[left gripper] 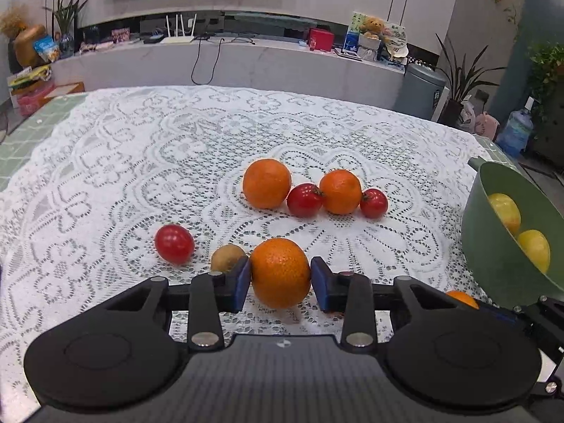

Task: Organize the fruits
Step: 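Grasp an orange with the left tool while the right tool grasps another orange, then carry both oranges over the colander and lower them in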

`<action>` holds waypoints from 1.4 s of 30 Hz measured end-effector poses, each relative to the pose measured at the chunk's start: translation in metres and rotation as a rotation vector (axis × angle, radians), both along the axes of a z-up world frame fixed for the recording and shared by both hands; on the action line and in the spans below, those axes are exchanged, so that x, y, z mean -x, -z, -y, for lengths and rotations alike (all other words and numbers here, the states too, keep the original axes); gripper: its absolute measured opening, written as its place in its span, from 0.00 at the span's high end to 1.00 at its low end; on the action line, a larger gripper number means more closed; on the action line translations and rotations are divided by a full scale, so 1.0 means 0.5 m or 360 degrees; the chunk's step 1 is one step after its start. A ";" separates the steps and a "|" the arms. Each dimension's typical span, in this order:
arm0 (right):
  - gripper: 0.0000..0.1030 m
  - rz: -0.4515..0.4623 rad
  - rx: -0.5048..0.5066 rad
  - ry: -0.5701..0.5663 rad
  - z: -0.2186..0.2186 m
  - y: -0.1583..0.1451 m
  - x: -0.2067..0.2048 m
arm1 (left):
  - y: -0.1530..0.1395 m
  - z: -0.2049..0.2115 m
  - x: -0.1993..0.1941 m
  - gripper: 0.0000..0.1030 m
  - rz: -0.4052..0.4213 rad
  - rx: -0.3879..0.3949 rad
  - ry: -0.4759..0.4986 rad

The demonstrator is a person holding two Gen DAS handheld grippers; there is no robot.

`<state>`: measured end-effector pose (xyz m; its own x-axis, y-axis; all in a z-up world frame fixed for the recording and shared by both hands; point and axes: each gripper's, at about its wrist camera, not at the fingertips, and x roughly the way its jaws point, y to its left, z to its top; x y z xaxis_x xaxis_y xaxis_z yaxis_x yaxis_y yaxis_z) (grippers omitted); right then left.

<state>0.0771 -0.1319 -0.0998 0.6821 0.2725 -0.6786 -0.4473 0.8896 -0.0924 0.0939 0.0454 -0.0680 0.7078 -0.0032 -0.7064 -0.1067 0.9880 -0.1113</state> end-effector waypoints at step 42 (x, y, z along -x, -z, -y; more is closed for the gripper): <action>0.59 0.0216 -0.0070 0.0182 0.225 -0.209 0.030 | -0.194 0.227 0.039 0.60 0.0343 0.0077 0.0651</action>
<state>0.0621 -0.2446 0.0047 0.7948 0.2154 -0.5674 -0.3290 0.9385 -0.1046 0.0742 -0.0682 0.0288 0.7724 -0.3419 -0.5352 0.3212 0.9373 -0.1353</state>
